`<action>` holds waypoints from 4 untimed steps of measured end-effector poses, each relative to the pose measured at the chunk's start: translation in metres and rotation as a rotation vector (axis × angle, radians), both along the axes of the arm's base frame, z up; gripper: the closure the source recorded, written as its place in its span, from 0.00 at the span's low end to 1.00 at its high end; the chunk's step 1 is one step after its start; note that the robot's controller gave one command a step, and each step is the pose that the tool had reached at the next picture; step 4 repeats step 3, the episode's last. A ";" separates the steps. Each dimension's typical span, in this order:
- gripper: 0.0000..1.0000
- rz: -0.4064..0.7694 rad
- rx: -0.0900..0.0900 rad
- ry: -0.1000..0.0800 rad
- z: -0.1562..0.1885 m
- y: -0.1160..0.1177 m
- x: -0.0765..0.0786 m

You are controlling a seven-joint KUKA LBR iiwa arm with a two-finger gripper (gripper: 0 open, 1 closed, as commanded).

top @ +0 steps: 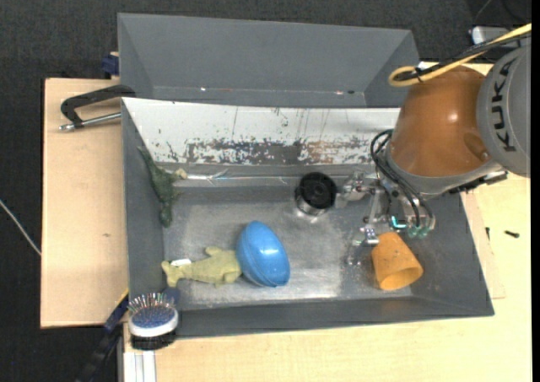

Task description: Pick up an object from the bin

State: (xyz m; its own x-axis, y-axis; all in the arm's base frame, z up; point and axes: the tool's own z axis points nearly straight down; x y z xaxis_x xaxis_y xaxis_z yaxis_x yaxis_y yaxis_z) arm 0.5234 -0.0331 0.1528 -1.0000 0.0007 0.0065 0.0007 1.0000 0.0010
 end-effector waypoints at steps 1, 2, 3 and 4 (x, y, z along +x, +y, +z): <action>0.00 0.052 0.001 -0.029 -0.057 0.030 0.054; 1.00 0.053 0.001 -0.038 -0.057 0.030 0.056; 1.00 0.487 -0.002 -0.021 0.124 0.019 0.057; 1.00 0.487 -0.002 -0.021 0.124 0.019 0.057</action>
Offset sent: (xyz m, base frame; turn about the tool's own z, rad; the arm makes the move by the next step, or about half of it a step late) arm 0.0567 0.0344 -0.0816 -0.0566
